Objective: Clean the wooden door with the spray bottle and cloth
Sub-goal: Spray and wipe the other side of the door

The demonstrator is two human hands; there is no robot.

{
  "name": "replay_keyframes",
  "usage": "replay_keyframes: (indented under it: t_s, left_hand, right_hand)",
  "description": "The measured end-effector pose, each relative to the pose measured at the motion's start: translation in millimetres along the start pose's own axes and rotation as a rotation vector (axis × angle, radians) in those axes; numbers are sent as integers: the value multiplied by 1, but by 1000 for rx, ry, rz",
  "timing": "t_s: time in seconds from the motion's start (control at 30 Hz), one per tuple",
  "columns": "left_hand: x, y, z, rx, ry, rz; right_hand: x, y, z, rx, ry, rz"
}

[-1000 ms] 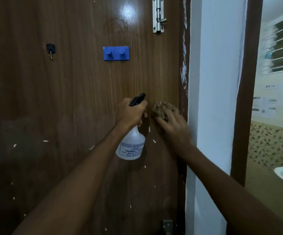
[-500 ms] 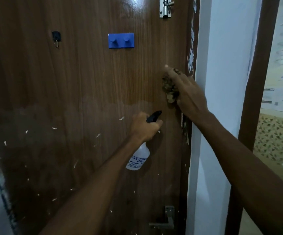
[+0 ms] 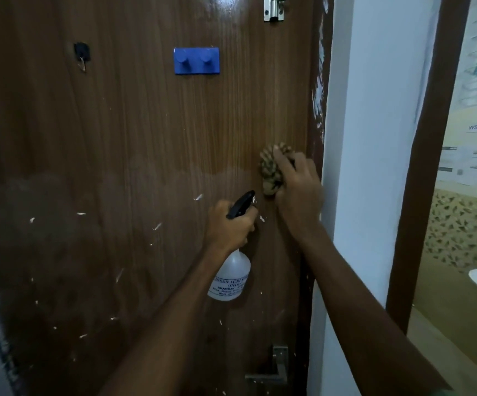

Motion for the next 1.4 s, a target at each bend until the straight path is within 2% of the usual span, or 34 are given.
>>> replay_keyframes:
  t_s: [0.07,0.13,0.23,0.3,0.53,0.6,0.73,0.8,0.93,1.0,1.13,1.23,1.4]
  left_hand:
    - [-3,0,1,-8,-25,-22]
    - [-8,5,3,0,-26,-44]
    - [-14,15,3,23,-13,-34]
    - [-18,20,5,28,-26,-40]
    - [-26,22,16,99,-72,-55]
    - [-34,29,21,101,-75,-61]
    - [-49,38,23,97,-46,-88]
    - [-54,40,24,87,-47,-90]
    - [-64,49,28,96,-67,-103]
    - [-66,54,28,80,-86,-119]
    - [-71,59,30,93,-91,-114]
    - [-79,57,36,105,-88,-97]
    - [-88,46,44,159,-97,-109]
  right_hand:
    - [5,5,3,58,-64,-4]
    - [9,17,-33,102,-60,36]
    - [6,37,-115,59,124,167]
    - [7,38,-130,58,161,178]
    - [34,51,-1,86,-27,94]
    - [34,59,-27,105,-21,96]
    - [28,75,-124,131,90,129]
    - [28,72,-111,180,91,146]
    - [32,78,-9,232,-60,163]
    - [38,84,13,213,-93,133]
    - [49,97,-53,130,-59,83]
    - [51,104,-100,184,7,107]
    - [55,116,-22,163,-39,97]
Point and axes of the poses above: each hand's wrist, its own z-axis towards the middle knuckle, its own x-axis out of the palm, y = z × x, the point moved 1 cm from there along z, towards the middle knuckle, and after that the axes turned 1 degree about -y, right-handed, at the moved point
